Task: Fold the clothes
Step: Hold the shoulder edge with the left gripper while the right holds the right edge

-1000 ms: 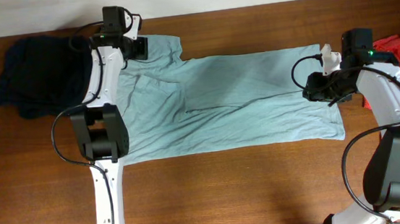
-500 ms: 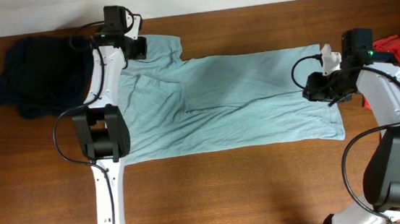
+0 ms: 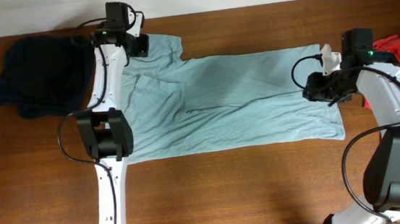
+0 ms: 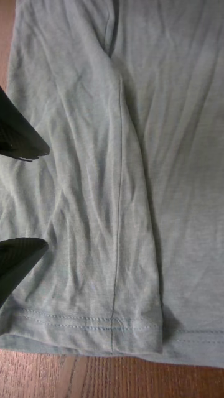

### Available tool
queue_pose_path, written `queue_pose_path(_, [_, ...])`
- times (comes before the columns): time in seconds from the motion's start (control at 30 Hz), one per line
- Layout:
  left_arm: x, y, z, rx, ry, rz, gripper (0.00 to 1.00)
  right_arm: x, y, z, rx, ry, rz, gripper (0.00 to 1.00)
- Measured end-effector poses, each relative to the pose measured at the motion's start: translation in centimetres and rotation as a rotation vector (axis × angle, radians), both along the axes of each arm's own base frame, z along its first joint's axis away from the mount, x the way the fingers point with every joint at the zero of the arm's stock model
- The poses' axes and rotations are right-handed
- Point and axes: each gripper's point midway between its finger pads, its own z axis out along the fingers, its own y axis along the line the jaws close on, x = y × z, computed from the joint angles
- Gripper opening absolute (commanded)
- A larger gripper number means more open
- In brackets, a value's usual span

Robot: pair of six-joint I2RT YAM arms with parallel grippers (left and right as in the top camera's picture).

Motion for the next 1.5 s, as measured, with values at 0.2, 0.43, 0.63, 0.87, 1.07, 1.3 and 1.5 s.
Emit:
queue_pose_path(0.2, [0.0, 0.0, 1.4, -0.001, -0.011, 0.0, 0.01, 0.0, -0.1, 0.0, -0.007, 0.001, -0.001, 0.47])
queue_pose_path(0.43, [-1.4, 0.1, 0.6, 0.005, 0.052, 0.0, 0.0, 0.0, -0.4, -0.1, -0.024, 0.004, -0.005, 0.47])
queue_pose_path(0.63, [-1.8, 0.1, -0.2, 0.008, 0.078, -0.001, 0.12, -0.1, -0.5, -0.1, -0.03, 0.006, -0.006, 0.47])
queue_pose_path(0.87, [-1.6, 0.1, -1.1, 0.009, 0.078, -0.002, 0.56, -0.1, -0.6, -0.1, -0.033, 0.006, -0.007, 0.47])
queue_pose_path(1.07, [-0.6, 0.0, -1.2, 0.004, 0.04, 0.0, 0.63, -0.1, -0.6, -0.1, -0.033, 0.006, -0.007, 0.47])
queue_pose_path(1.3, [1.2, 0.0, 0.0, 0.002, -0.05, 0.005, 0.67, -0.1, -0.6, -0.1, -0.033, 0.007, -0.007, 0.47])
queue_pose_path(1.5, [1.4, 0.0, 0.1, 0.004, -0.057, 0.007, 0.67, -0.1, -0.6, -0.1, -0.033, 0.006, -0.007, 0.47])
